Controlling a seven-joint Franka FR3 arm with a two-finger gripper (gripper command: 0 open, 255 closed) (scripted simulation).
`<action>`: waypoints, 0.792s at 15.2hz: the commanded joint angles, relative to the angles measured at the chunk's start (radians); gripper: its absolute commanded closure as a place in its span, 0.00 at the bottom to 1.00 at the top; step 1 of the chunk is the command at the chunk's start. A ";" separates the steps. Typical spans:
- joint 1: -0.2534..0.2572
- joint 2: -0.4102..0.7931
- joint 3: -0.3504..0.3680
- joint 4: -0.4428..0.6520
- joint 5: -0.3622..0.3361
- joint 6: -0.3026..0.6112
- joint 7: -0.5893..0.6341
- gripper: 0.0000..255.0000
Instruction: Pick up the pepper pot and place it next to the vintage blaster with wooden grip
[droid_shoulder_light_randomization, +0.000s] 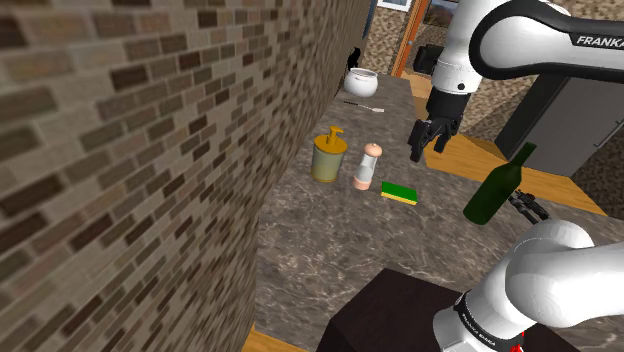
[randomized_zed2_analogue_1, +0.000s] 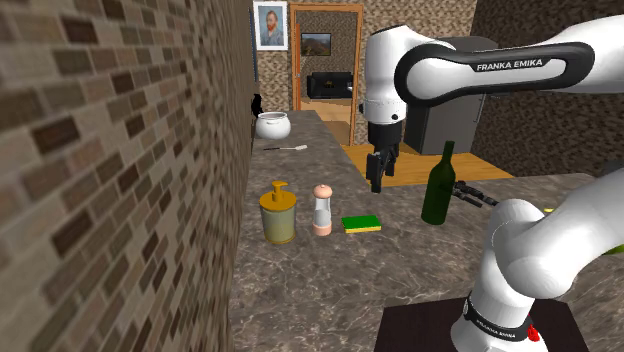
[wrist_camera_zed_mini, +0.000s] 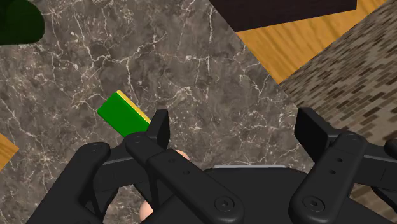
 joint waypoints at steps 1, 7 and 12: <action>0.000 0.000 0.000 0.000 0.000 0.000 0.000 0.00; -0.026 0.185 -0.097 0.046 -0.002 0.166 -0.064 0.00; -0.037 0.358 -0.173 0.121 0.029 0.281 -0.129 0.00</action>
